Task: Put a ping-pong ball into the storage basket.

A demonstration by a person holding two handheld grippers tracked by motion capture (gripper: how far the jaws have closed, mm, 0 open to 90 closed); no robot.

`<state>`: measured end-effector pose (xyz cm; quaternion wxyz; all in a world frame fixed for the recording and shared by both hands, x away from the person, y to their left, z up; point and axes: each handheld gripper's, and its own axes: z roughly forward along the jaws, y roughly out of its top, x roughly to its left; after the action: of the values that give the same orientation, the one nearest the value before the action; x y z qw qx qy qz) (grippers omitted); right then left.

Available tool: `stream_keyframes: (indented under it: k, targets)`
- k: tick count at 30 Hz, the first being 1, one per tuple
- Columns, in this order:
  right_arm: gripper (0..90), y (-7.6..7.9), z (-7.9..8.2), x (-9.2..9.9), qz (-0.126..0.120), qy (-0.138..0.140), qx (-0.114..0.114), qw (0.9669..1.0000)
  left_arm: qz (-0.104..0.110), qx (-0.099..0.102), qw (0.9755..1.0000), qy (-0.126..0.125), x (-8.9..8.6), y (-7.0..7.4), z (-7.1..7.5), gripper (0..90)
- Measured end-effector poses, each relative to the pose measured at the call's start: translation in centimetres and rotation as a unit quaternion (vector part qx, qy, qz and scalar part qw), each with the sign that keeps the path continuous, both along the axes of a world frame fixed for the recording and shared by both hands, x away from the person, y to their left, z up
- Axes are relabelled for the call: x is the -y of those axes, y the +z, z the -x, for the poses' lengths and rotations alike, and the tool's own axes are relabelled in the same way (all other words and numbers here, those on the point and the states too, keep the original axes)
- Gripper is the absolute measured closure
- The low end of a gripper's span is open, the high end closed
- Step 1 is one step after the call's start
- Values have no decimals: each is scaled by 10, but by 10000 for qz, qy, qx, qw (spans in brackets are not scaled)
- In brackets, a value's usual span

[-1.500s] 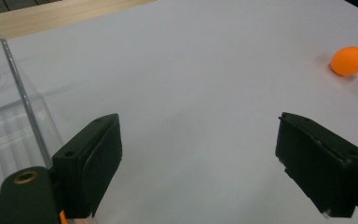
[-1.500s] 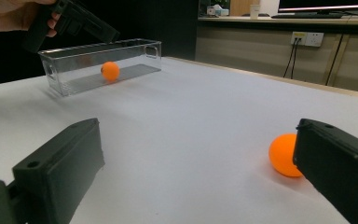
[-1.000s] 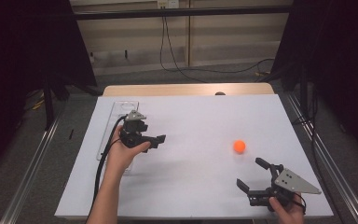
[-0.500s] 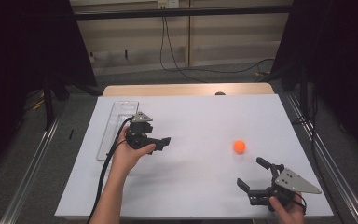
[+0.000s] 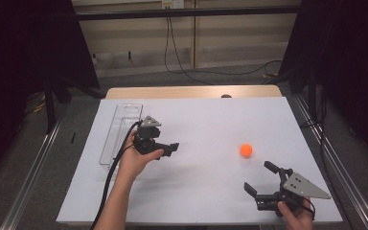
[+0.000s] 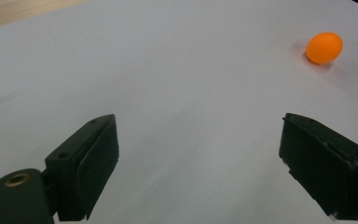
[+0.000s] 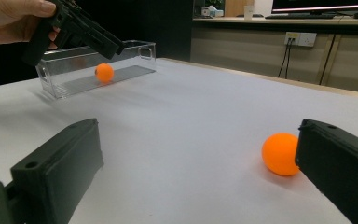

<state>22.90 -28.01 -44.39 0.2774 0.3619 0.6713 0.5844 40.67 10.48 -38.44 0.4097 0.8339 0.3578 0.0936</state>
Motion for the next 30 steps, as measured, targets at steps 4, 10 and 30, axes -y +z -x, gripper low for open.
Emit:
stream_keyframes:
  k: [4, 10, 30]
  targets:
    - [3, 0, 0, 0, -9, -10, 2, 10000, -26, 13, 10000, -36, 2, -1, 0, 119]
    - [3, 0, 0, 0, -17, -53, 14, 10000, -65, -7, 9999, -94, 7, -3, 1, 118]
    - [4, 0, 0, 0, -8, -35, 14, 10000, -108, -72, 9996, -261, 22, -10, 4, 111]
